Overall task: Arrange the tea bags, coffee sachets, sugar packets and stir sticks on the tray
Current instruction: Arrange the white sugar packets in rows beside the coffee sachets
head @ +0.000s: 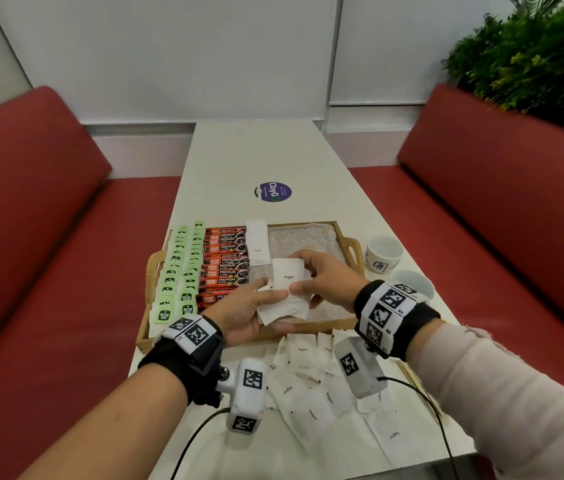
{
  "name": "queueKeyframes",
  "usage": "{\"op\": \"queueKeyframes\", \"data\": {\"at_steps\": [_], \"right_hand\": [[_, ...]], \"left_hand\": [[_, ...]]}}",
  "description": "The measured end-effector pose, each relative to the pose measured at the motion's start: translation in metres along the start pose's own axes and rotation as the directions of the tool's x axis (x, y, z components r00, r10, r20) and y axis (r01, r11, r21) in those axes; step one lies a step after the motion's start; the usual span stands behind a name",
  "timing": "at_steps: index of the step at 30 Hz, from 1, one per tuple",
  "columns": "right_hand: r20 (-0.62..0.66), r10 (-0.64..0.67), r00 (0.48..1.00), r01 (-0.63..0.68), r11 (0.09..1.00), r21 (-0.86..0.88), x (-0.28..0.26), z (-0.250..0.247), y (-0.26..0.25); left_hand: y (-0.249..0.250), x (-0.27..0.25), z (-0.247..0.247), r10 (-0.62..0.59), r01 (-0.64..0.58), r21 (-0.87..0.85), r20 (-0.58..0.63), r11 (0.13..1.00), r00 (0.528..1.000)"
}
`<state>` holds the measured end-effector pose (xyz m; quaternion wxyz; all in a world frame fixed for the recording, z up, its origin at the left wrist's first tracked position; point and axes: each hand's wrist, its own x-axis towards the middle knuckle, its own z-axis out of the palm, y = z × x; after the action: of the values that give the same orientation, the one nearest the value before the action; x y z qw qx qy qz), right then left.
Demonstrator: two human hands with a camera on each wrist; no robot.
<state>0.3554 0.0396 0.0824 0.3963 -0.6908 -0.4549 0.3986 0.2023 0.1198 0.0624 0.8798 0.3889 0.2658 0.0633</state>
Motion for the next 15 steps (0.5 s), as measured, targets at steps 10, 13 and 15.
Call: {"op": "queueKeyframes", "data": {"at_steps": [10,13,15], "right_hand": [[-0.288,-0.002,0.958,0.05,0.986,0.16,0.045,0.011,-0.009],[-0.264,-0.035,0.964,0.058,0.995,0.08,0.059,0.014,-0.013],[-0.272,-0.061,0.96,0.065,0.998,0.008,0.069,0.016,-0.015]], "left_hand": [[0.022,0.024,-0.017,0.194,-0.181,0.091,-0.177,0.979,0.965],[0.032,0.032,-0.026,0.22,-0.192,0.145,-0.22,0.971,0.95],[0.038,0.038,-0.031,0.219,-0.182,0.179,-0.213,0.967,0.952]]}}
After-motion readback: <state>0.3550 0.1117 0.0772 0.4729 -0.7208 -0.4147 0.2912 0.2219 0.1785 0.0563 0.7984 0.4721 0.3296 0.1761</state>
